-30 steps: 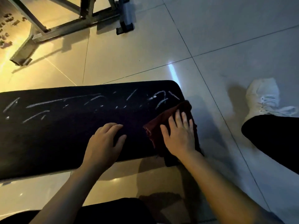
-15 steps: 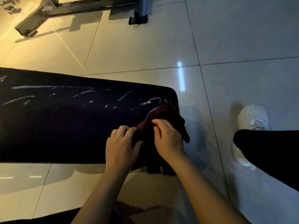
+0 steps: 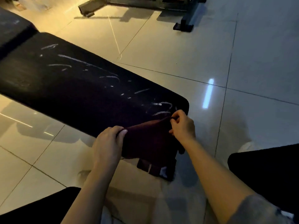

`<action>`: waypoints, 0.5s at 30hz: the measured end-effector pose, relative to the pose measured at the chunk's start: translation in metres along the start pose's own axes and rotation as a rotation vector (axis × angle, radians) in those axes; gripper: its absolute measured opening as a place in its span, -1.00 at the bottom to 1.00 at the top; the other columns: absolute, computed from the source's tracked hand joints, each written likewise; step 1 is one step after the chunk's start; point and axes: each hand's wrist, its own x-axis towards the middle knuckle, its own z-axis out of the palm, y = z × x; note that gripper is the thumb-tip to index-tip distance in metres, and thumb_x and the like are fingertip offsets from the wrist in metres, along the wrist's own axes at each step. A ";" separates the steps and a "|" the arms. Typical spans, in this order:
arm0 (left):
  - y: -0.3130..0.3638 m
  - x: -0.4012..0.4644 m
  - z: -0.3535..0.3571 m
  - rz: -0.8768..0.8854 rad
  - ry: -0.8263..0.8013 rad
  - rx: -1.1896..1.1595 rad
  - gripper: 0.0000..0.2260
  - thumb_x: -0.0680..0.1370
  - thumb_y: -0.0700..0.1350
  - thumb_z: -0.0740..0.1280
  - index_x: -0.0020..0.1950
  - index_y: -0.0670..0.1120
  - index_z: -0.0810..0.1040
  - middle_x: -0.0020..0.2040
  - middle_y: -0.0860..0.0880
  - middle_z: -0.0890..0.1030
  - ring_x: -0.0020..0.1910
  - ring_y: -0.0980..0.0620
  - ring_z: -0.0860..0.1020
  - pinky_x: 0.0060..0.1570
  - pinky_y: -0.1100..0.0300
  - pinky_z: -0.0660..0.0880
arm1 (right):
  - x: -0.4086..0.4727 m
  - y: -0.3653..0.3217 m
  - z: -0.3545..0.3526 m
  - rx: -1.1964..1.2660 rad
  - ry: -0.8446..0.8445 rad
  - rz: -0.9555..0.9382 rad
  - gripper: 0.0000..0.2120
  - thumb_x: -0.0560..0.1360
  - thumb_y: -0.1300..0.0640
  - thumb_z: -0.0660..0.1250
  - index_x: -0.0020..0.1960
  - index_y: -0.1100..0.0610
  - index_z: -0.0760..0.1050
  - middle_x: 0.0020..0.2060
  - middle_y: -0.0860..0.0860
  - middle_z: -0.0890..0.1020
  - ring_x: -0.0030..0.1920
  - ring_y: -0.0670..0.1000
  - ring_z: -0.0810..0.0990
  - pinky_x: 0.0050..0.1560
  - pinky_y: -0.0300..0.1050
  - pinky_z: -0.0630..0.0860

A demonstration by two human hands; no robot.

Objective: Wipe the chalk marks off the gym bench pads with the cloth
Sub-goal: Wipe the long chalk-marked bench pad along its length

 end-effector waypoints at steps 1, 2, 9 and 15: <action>0.006 -0.004 -0.002 -0.019 0.013 -0.043 -0.83 0.60 -0.05 0.28 0.07 -0.06 0.63 -0.08 0.03 0.62 -0.09 0.06 0.54 -0.10 0.17 0.43 | -0.003 0.001 -0.006 0.038 -0.013 -0.009 -0.93 0.60 0.21 0.24 0.00 0.06 0.41 -0.27 -0.03 0.54 -0.36 0.00 0.64 -0.16 0.10 0.63; 0.012 -0.008 -0.004 -0.036 0.018 -0.095 -0.85 0.60 -0.07 0.28 0.05 -0.05 0.62 -0.11 0.06 0.61 -0.12 0.08 0.54 -0.11 0.16 0.45 | -0.004 0.002 -0.012 0.064 -0.017 -0.020 -0.93 0.60 0.22 0.24 -0.01 0.06 0.43 -0.28 -0.04 0.55 -0.36 -0.01 0.64 -0.17 0.10 0.64; 0.054 -0.038 -0.016 -0.138 0.000 -0.132 -0.78 0.48 -0.14 0.46 0.10 -0.03 0.56 -0.04 0.08 0.51 -0.02 0.08 0.47 -0.03 0.21 0.34 | -0.024 0.011 -0.069 0.129 -0.037 -0.068 -0.96 0.58 0.20 0.29 -0.04 0.09 0.47 -0.25 0.01 0.62 -0.35 0.00 0.63 -0.15 0.08 0.63; 0.107 -0.060 -0.026 -0.105 -0.001 -0.030 -0.91 0.54 -0.08 0.37 -0.13 0.05 0.50 -0.25 0.14 0.50 -0.16 0.05 0.52 -0.18 0.18 0.34 | -0.030 0.016 -0.117 0.081 -0.109 -0.154 -0.95 0.60 0.17 0.28 -0.05 0.08 0.48 -0.31 -0.01 0.63 -0.31 -0.02 0.64 -0.15 0.00 0.63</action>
